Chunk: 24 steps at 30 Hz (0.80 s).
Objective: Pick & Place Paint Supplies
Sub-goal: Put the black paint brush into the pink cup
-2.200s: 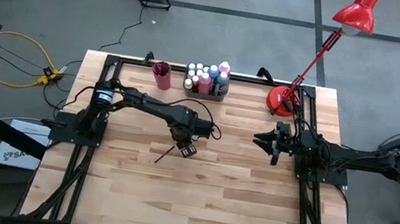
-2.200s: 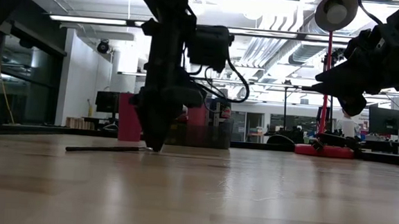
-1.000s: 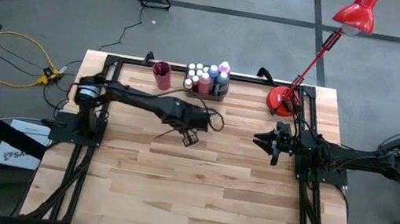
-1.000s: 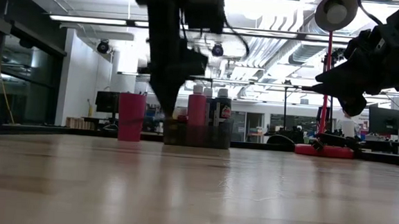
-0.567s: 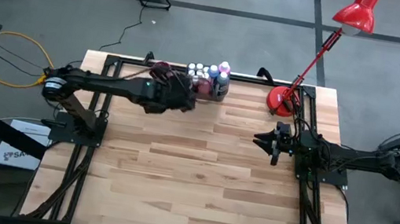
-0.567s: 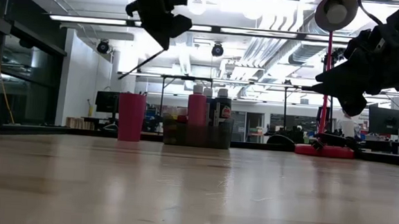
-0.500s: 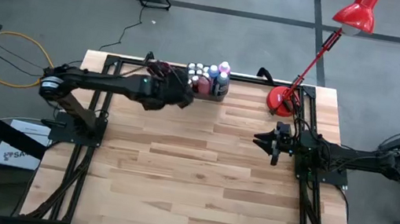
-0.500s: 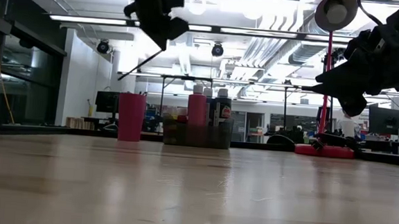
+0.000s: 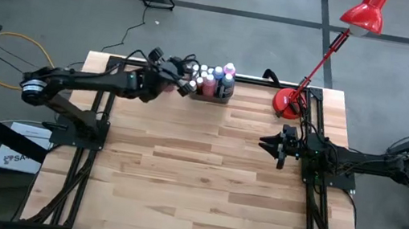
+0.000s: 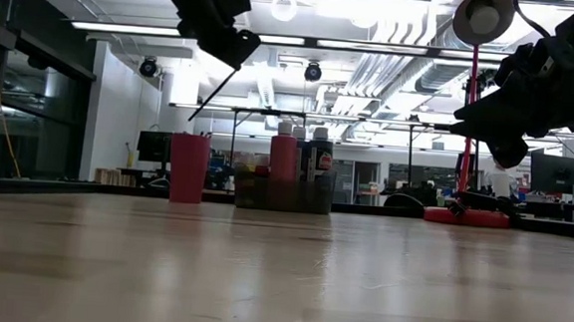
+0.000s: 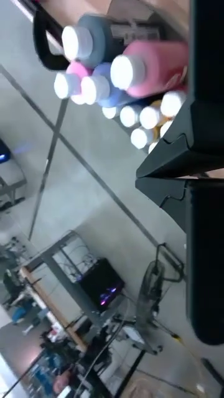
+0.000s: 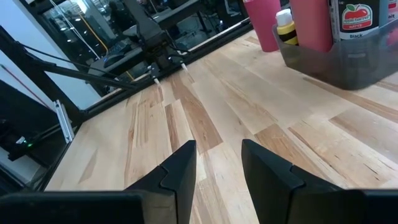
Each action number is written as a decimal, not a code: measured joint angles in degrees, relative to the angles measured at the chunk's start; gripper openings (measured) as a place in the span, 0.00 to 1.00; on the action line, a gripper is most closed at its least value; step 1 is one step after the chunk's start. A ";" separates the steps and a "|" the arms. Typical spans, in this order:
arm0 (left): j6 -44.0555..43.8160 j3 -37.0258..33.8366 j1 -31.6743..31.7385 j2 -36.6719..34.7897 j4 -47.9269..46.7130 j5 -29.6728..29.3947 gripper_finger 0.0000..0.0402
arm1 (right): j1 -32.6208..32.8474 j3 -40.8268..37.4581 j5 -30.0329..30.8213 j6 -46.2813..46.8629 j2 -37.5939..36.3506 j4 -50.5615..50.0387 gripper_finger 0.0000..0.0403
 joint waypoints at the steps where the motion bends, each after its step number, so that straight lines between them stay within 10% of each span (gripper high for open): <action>1: 1.13 -0.60 0.60 -0.51 1.03 0.33 0.00 | 0.02 0.02 -0.01 0.00 -0.01 0.02 0.30; 12: 6.16 -7.43 9.37 -2.76 15.05 16.96 0.00 | 0.02 0.01 0.00 0.00 0.00 -0.02 0.30; 24: 0.22 -14.40 14.94 -3.54 19.35 21.84 0.00 | 0.02 0.00 0.00 0.00 -0.01 -0.02 0.30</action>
